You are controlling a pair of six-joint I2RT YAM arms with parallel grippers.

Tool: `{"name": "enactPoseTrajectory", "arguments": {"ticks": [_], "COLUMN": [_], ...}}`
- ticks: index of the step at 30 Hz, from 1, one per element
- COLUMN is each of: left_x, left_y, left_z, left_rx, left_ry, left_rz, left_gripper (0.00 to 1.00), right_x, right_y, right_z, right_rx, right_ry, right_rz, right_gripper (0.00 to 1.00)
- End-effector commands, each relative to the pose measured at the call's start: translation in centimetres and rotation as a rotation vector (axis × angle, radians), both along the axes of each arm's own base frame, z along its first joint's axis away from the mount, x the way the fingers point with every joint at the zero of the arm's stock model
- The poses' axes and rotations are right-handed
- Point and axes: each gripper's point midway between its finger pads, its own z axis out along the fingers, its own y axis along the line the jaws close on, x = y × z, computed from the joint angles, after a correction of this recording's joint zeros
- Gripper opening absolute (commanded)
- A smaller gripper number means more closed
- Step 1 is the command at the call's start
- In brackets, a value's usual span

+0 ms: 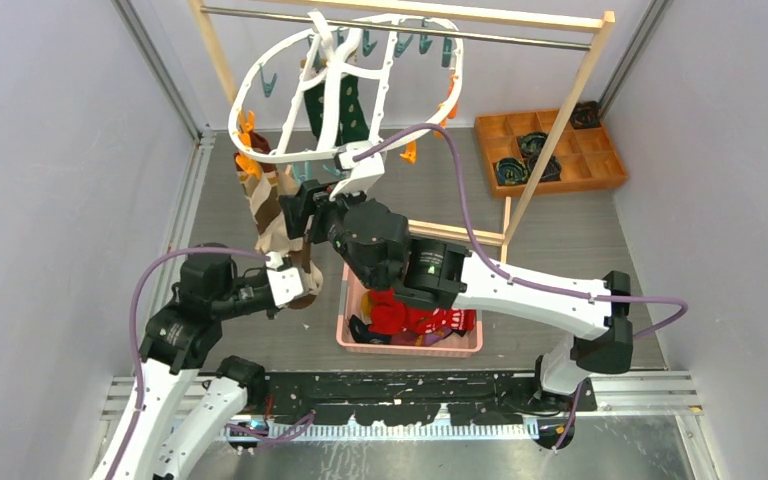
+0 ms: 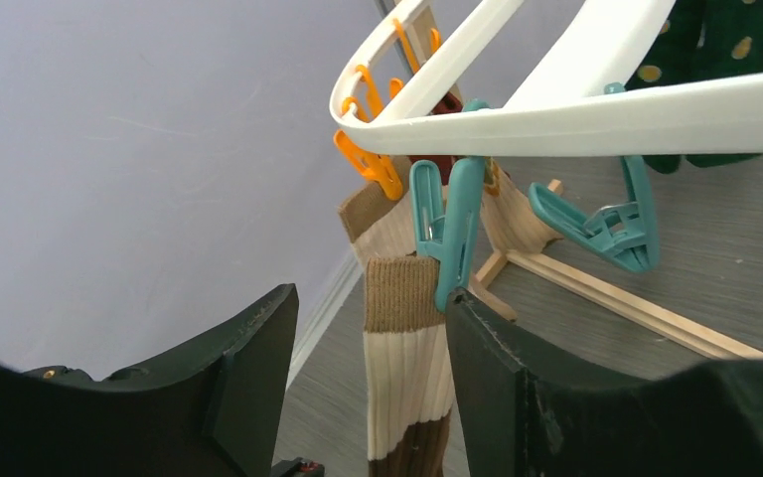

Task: Remove the socks clipped to the hanger
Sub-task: Remove the sock from the hanger.

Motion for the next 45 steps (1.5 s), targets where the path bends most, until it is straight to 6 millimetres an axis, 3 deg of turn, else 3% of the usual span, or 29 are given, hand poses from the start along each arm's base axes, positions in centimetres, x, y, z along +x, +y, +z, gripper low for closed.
{"name": "enactPoseTrajectory", "arguments": {"ticks": [1,12,30,36,45], "left_x": [1.4,1.6,2.7,2.6,1.9], "left_y": [-0.7,-3.8,-7.0,-6.9,-6.8], "left_z": [1.4,0.4,-0.3,-0.5,-2.0], "left_rx": [0.053,0.240,0.359,0.362,0.375], "left_ry": [-0.164,-0.362,-0.540,-0.539,-0.494], "left_rz": [-0.048,-0.129,-0.178,-0.175,-0.203], "left_gripper": [0.00,0.00,0.00,0.00,0.00], "right_x": [0.8,4.5,6.0,6.6,6.5], "right_y": [-1.1,-2.2,-1.7,-1.7,-2.5], "right_z": [2.1,0.3,-0.4,0.0,1.1], "right_rx": [-0.004,-0.072,-0.174,-0.179,-0.094], "right_ry": [-0.001,0.034,-0.017,-0.043,-0.068], "right_rz": [-0.061,-0.155,-0.154,-0.183,-0.172], "right_gripper": [0.63,0.65,0.63,0.54,0.26]}}
